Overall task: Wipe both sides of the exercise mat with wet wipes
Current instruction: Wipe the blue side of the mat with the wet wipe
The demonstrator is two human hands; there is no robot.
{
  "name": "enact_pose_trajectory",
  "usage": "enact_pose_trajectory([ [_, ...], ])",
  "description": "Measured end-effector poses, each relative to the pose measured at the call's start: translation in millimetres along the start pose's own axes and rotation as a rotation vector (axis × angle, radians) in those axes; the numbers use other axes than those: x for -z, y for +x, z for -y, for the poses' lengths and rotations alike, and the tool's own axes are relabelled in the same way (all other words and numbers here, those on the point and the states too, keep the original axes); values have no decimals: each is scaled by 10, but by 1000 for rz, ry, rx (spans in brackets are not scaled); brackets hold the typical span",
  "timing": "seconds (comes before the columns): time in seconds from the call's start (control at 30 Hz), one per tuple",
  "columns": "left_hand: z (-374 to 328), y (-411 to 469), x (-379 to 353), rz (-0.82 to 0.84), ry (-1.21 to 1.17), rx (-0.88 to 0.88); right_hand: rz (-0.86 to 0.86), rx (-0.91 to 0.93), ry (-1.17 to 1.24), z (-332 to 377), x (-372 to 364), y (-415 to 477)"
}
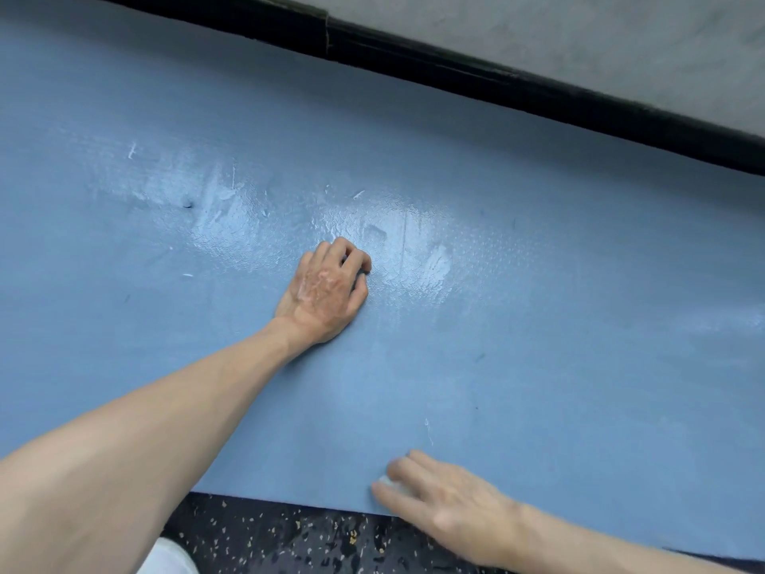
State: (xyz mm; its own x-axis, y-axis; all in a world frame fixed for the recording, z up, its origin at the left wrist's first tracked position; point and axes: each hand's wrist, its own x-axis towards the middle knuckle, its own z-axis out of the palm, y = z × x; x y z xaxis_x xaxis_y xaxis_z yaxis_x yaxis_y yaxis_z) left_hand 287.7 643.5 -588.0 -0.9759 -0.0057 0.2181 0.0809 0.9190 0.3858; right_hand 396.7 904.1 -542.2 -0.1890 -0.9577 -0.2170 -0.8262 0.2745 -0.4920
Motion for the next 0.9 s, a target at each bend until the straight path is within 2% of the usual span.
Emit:
enact_pose_trajectory([
  [0.03, -5, -3, -3, 2, 1, -1, -16, 15, -7, -67, 27, 36],
  [0.1, -6, -1, -11, 9, -3, 1, -153, -27, -33, -296, 149, 239],
  [0.23, 0, 15, -13, 2, -3, -4, -528, -422, -48, -819, 507, 602],
  [0.3, 4, 9, -8, -7, 1, -6, -589, -530, -26, -795, 519, 593],
  [0.37, 5, 3, -11, -10, -1, -5, -505, -432, -2, -564, 327, 409],
  [0.5, 7, 0, -24, -15, -1, -3, -91, -85, 88, 6, -42, -220],
  [0.53, 7, -2, -26, -16, 1, -4, -29, 27, 113, 44, -59, -328],
  [0.6, 3, -7, -24, -14, 4, -10, -11, 62, 104, -52, 50, -343],
  [0.73, -7, 4, -24, -7, 3, -14, -262, -155, -52, -726, 322, 18],
  [0.83, -2, 1, -21, -13, -2, -6, -566, -483, -105, -1219, 647, 218],
  [0.9, -1, -10, -18, -17, -3, -3, -666, -638, -110, -1338, 721, 213],
])
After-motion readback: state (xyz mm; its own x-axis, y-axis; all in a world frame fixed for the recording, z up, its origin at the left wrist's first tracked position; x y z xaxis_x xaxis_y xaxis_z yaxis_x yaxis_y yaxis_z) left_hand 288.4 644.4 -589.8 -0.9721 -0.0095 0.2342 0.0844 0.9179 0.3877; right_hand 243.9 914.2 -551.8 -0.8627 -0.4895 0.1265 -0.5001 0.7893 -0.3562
